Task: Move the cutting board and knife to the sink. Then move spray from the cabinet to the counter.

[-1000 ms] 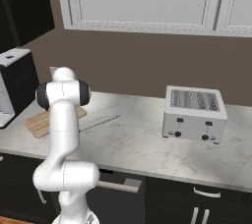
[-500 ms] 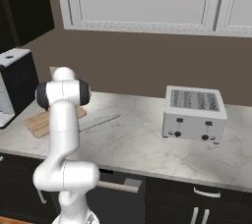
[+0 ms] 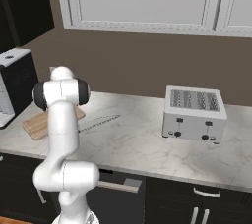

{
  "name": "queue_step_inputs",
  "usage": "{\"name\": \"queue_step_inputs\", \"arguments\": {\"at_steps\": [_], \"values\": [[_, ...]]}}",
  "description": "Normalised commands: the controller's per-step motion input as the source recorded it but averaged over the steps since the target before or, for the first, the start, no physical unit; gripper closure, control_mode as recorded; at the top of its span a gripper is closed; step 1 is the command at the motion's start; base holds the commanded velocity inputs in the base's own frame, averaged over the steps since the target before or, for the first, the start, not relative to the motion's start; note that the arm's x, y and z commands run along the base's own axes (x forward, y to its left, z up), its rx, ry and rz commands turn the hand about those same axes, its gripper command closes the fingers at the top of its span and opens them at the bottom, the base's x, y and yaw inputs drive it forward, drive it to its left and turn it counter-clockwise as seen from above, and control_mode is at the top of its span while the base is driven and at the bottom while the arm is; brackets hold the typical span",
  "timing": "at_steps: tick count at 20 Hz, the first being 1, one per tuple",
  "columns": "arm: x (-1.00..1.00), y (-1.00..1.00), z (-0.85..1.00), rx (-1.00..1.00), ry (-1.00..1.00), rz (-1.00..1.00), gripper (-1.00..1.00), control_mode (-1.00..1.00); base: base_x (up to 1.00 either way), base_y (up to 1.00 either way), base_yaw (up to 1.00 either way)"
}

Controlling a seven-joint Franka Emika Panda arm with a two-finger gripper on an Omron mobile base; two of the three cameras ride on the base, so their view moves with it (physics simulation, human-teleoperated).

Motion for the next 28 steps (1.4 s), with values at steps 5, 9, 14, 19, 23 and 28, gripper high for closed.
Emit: {"name": "queue_step_inputs", "arguments": {"at_steps": [5,9,14,19,23,28], "values": [[-0.46,0.11,-0.19,0.00,0.00,0.00,-1.00,-1.00,0.00,0.00,0.00],[-0.52,0.14,-0.18,0.00,0.00,0.00,-1.00,-1.00,0.00,0.00,0.00],[-0.55,0.18,-0.19,0.00,0.00,0.03,-1.00,-1.00,0.00,0.00,0.00],[-0.57,0.19,-0.20,0.00,0.00,0.09,-1.00,-1.00,0.00,0.00,0.00],[-0.56,0.21,-0.21,0.00,0.00,0.12,-1.00,-1.00,0.00,0.00,0.00],[-0.59,0.21,-0.21,0.00,0.00,0.11,-1.00,-1.00,0.00,0.00,0.00]]}}
